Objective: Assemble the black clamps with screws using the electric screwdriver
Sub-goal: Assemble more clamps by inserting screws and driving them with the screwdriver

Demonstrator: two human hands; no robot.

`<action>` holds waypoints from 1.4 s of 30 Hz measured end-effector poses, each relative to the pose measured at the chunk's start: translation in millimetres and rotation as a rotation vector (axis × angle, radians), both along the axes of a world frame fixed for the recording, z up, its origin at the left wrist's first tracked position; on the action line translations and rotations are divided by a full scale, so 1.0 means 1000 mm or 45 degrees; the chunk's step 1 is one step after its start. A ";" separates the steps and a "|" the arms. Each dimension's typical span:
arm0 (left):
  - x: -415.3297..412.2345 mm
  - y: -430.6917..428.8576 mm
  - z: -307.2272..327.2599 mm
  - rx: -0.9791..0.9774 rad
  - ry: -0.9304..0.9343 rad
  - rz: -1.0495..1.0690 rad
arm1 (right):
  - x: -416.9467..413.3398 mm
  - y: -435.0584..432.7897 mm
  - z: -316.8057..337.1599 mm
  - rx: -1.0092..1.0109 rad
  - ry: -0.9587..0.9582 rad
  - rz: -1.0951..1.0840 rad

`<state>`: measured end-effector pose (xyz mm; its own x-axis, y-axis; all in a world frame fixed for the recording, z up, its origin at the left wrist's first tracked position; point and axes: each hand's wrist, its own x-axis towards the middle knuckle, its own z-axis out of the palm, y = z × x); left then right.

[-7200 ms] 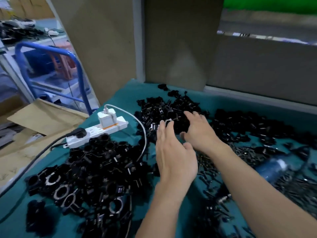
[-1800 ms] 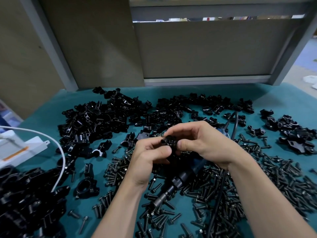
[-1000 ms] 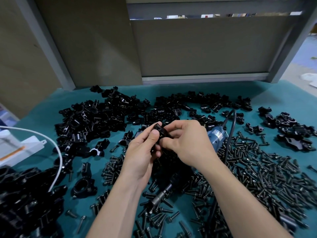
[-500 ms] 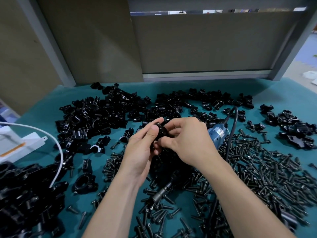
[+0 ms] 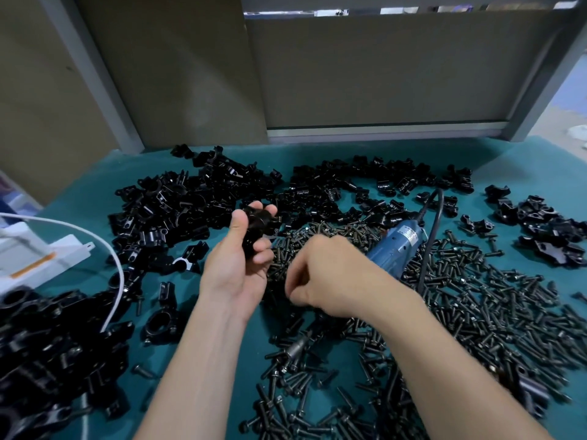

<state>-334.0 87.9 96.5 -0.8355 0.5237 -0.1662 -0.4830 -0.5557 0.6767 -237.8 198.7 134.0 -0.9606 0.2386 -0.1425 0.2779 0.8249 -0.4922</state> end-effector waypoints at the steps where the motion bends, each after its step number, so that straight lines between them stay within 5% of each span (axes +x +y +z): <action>1: -0.001 -0.001 0.000 0.012 -0.007 -0.003 | -0.001 -0.007 -0.001 0.022 -0.036 0.052; 12: -0.005 -0.008 -0.002 0.050 -0.084 0.056 | 0.000 -0.016 -0.004 0.213 -0.127 0.048; 19: -0.005 -0.005 -0.003 -0.006 -0.041 0.056 | 0.003 -0.003 -0.004 0.495 0.170 -0.210; 24: -0.005 -0.004 -0.005 -0.030 -0.003 0.033 | 0.004 -0.017 0.009 -0.002 -0.066 0.079; 28: -0.005 -0.004 -0.005 -0.044 0.013 0.035 | 0.004 -0.042 0.003 0.135 -0.152 0.242; 35: -0.005 -0.005 -0.005 -0.040 0.001 0.038 | 0.004 -0.033 -0.002 0.550 0.091 0.022; 42: -0.006 -0.004 -0.004 -0.044 0.009 0.042 | 0.003 -0.031 0.003 0.170 -0.051 0.092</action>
<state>-339.8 83.4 92.1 -0.8534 0.4901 -0.1776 -0.4599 -0.5475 0.6991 -235.1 168.2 136.7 -0.9701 0.1885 -0.1527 0.2327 0.9010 -0.3662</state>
